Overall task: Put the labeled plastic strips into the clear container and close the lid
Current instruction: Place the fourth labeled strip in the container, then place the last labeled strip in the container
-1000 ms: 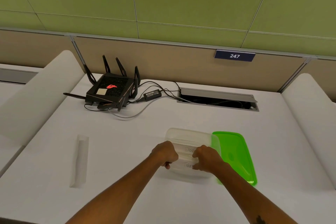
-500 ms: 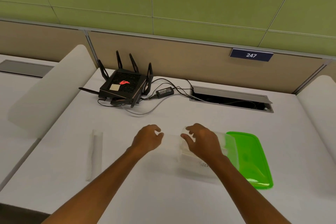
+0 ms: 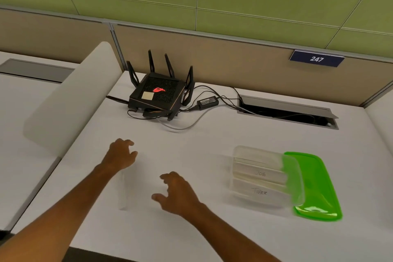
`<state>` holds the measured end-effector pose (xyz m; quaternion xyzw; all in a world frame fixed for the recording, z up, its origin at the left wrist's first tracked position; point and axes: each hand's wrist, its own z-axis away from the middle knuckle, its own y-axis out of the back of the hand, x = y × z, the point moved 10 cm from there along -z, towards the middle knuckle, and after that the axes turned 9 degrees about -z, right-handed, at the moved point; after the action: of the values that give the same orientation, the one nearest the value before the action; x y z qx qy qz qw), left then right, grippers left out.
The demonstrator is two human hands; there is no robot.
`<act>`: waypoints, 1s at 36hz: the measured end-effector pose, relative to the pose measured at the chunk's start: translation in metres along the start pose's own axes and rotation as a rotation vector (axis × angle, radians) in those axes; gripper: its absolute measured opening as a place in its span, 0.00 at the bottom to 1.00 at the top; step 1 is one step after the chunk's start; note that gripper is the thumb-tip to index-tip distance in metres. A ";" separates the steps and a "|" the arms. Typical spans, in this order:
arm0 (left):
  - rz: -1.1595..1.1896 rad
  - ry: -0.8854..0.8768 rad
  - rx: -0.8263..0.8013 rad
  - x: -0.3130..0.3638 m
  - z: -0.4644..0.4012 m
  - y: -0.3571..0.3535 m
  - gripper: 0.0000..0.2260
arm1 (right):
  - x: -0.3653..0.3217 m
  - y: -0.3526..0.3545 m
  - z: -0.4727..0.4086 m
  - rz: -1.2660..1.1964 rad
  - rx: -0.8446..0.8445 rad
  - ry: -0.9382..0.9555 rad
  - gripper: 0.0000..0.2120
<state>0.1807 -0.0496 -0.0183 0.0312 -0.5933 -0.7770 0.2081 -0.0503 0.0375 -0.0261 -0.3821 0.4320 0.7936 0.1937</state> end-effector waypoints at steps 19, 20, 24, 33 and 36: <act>0.068 -0.167 -0.172 -0.031 -0.045 -0.010 0.13 | -0.034 -0.097 -0.032 0.045 -0.104 -0.122 0.35; 0.066 -0.173 -0.179 -0.031 -0.046 -0.010 0.14 | -0.035 -0.098 -0.033 0.047 -0.101 -0.122 0.35; 0.038 -0.172 -0.221 -0.032 -0.049 -0.010 0.14 | -0.037 -0.099 -0.037 0.052 -0.085 -0.130 0.34; 0.028 -0.163 -0.285 -0.026 -0.049 -0.007 0.16 | -0.039 -0.101 -0.046 0.057 -0.067 -0.157 0.35; 0.051 -0.171 -0.329 -0.018 -0.044 -0.005 0.16 | -0.038 -0.100 -0.047 0.008 -0.044 -0.165 0.35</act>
<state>0.2084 -0.0815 -0.0397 -0.0845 -0.4745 -0.8578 0.1785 0.0581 0.0542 -0.0657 -0.3181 0.3985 0.8325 0.2169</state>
